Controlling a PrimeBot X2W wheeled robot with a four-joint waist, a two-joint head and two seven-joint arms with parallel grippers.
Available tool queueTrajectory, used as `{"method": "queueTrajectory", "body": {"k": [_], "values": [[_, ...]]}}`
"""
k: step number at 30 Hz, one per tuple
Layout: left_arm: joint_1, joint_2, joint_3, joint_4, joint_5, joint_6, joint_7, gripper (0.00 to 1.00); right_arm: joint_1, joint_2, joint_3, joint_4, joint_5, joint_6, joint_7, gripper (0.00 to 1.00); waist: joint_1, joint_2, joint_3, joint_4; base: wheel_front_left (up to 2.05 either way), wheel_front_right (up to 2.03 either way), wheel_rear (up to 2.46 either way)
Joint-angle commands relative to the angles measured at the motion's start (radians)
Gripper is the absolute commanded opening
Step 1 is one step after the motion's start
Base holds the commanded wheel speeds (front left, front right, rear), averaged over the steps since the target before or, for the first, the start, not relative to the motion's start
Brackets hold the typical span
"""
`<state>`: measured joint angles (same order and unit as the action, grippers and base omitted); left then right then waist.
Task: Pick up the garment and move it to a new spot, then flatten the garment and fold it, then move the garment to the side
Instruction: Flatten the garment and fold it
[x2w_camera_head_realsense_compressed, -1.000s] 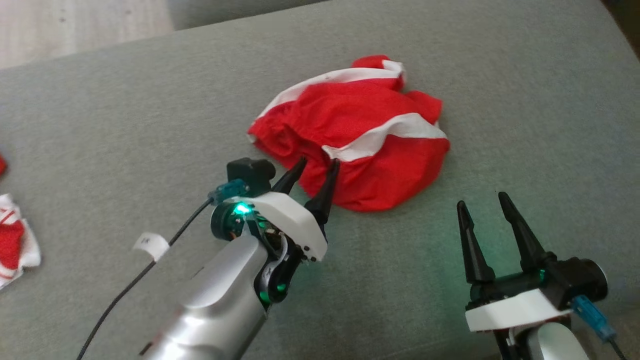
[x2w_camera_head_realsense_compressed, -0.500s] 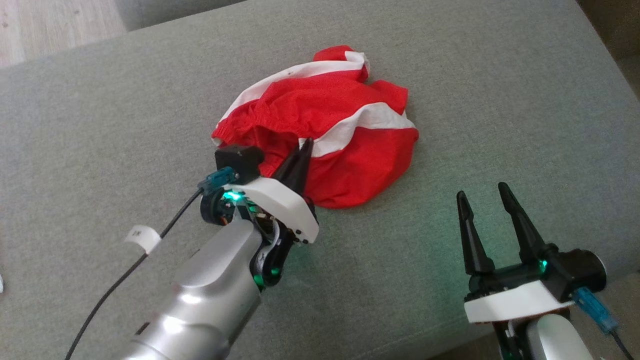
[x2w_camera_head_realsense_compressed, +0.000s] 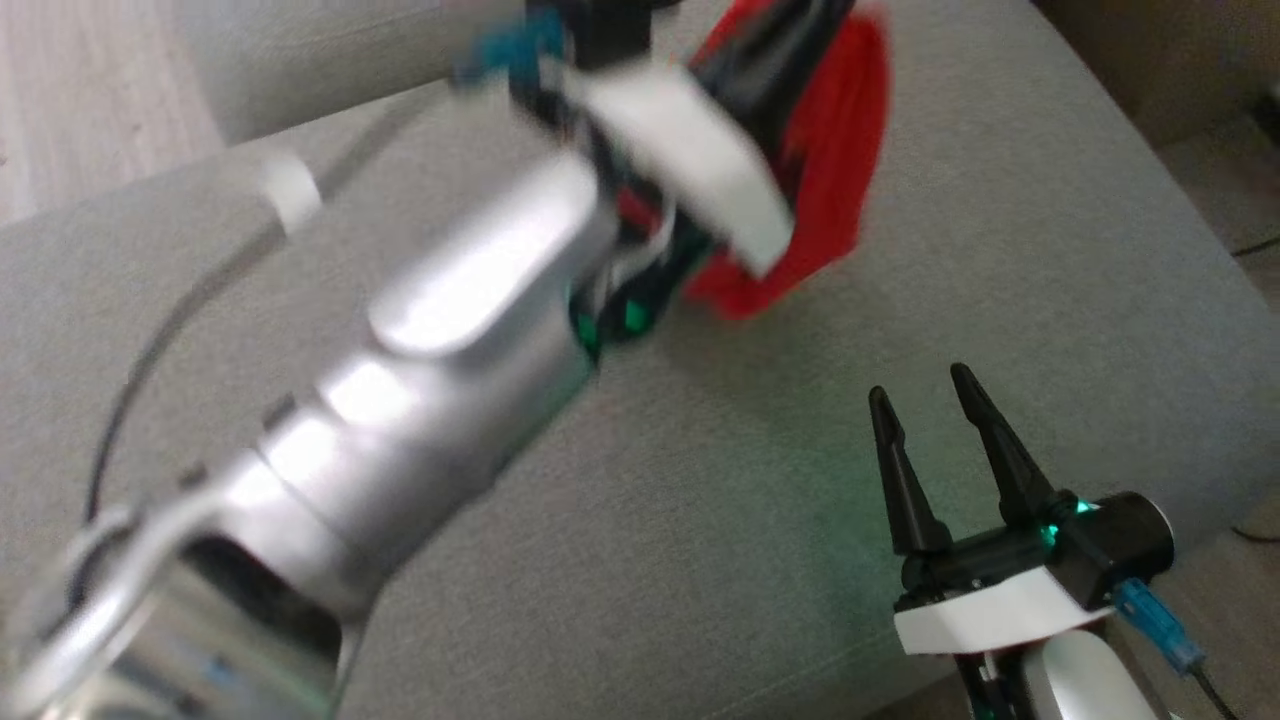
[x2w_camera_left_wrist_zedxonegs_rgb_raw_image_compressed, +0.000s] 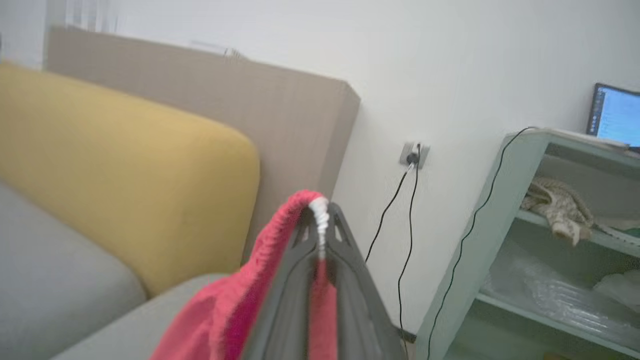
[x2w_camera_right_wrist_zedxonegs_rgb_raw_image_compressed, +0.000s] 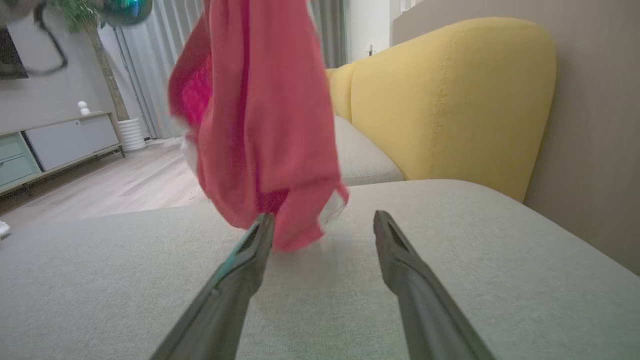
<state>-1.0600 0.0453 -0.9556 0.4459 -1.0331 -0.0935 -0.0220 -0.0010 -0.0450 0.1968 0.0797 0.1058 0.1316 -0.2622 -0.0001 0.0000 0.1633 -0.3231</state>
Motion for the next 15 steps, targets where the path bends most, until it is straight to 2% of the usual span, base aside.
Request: {"method": "queueTrajectory", "body": {"k": [1, 4, 7, 12, 13, 15], "values": [[-0.109, 0.005, 0.053, -0.027, -0.005, -0.01, -0.005, 0.0, -0.038, -0.005, 0.03, -0.046, 0.005, -0.001, 0.0, 1.0, 0.0001, 0.0, -0.016, -0.023, 0.0, 0.0, 0.0], [-0.189, 0.01, 0.093, -0.011, -0.014, -0.018, -0.017, 0.0, -0.03, -0.005, 0.042, -0.065, 0.007, -0.001, 0.0, 1.0, 0.0001, 0.0, -0.03, -0.031, 0.0, 0.0, 0.0], [-0.185, 0.043, 0.113, 0.0, -0.031, -0.022, -0.021, 0.0, -0.02, -0.005, 0.044, -0.08, 0.002, -0.001, 0.0, 1.0, 0.0001, 0.0, -0.038, -0.023, 0.0, 0.0, 0.0], [0.069, 0.157, 0.049, -0.015, -0.047, -0.013, -0.014, 0.0, 0.0, -0.005, 0.028, -0.114, 0.004, -0.001, 0.0, 1.0, 0.0001, 0.0, -0.023, 0.039, 0.0, 0.0, 0.0], [0.069, 0.157, 0.049, -0.015, -0.047, -0.013, -0.014, 0.0, 0.0, -0.005, 0.028, -0.114, 0.004, -0.001, 0.0, 1.0, 0.0001, 0.0, -0.023, 0.039, 0.0, 0.0, 0.0], [0.182, 0.207, 0.026, -0.027, -0.049, 0.001, -0.026, 0.0, 0.004, -0.005, 0.02, -0.116, 0.012, -0.001, 0.0, 1.0, 0.0001, 0.0, -0.01, 0.064, 0.0, 0.0, 0.0]]}}
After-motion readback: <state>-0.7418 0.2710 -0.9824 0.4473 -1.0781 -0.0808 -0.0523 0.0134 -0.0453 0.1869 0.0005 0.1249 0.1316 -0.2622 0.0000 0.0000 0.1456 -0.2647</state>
